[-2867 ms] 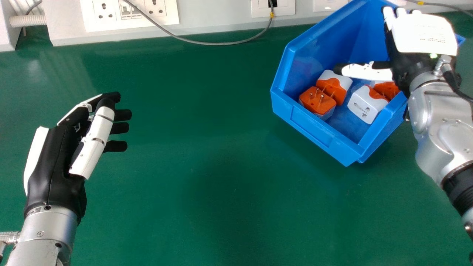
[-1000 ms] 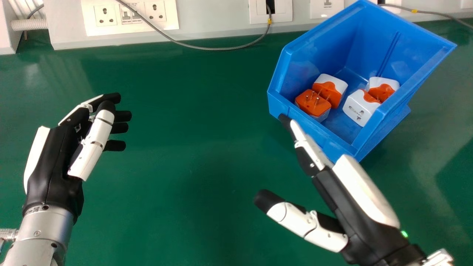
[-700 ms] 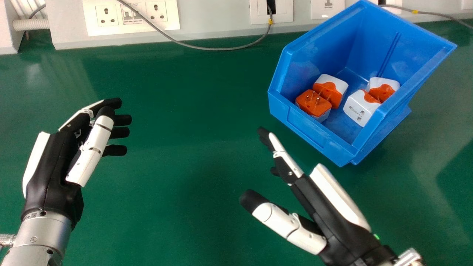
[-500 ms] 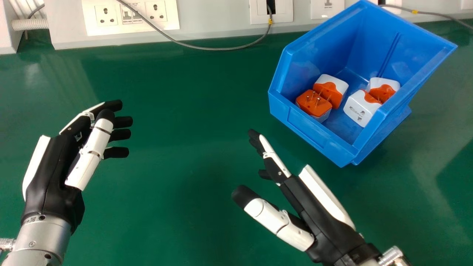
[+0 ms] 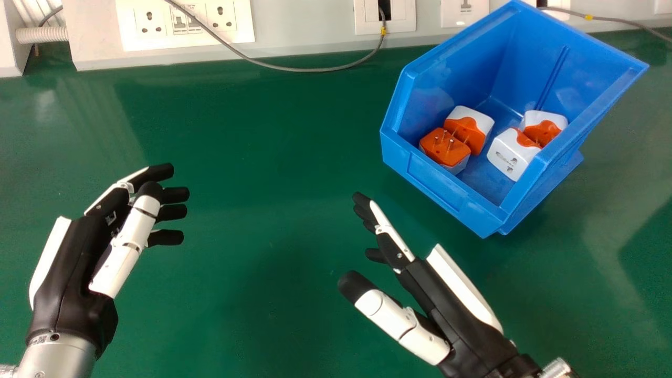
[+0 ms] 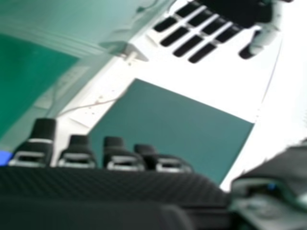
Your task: Pick all objects and put in blue box
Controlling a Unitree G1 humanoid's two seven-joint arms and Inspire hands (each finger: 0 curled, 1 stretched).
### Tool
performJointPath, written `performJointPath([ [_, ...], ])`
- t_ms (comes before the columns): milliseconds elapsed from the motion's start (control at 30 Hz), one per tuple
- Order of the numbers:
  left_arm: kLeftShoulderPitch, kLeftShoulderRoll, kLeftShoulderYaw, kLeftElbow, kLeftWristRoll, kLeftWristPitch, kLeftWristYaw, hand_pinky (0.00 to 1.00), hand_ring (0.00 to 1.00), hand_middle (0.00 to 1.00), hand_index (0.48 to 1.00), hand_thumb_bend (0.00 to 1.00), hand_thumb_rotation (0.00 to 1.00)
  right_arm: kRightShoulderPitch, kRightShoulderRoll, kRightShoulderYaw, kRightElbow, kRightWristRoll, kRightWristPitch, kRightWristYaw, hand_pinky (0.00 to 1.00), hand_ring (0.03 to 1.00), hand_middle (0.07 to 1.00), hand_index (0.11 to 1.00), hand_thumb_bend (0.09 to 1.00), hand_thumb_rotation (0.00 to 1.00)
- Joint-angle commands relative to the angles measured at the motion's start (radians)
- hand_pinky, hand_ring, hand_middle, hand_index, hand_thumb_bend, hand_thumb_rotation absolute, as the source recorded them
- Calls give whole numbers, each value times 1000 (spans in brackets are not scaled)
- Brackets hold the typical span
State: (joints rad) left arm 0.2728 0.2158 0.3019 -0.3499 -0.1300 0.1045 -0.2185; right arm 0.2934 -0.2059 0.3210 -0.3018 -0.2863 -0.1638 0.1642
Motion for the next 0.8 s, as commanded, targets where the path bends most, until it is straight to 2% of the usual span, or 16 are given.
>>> performJointPath([
  [0, 10, 14, 9, 9, -1, -45, -8, 641, 733, 736, 794, 324, 706, 6, -2, -7, 7, 12, -36, -10, 899, 993, 1000, 988, 443, 1000],
  [100, 25, 20, 4, 15, 12, -64, -8, 640, 735, 737, 793, 328, 701, 9, -8, -14, 15, 25, -45, -2, 893, 990, 999, 984, 441, 1000],
  [200, 37, 28, 2, 17, 21, -72, -9, 639, 736, 737, 793, 333, 695, 20, -15, -23, 13, 44, -42, 12, 890, 987, 997, 982, 435, 1000],
  [367, 51, 35, -2, 18, 26, -75, -6, 640, 739, 739, 793, 351, 685, 41, -18, -26, -2, 49, -20, 20, 887, 984, 993, 979, 419, 1000],
  [633, 76, 35, -10, 2, 29, -75, 0, 640, 735, 738, 793, 361, 678, 57, -21, -34, -10, 45, -28, 12, 883, 983, 990, 974, 409, 1000],
  [767, 79, 33, -15, 10, 30, -82, -1, 640, 733, 737, 793, 356, 677, 57, -22, -41, 2, 38, -44, 3, 882, 980, 988, 969, 409, 1000],
])
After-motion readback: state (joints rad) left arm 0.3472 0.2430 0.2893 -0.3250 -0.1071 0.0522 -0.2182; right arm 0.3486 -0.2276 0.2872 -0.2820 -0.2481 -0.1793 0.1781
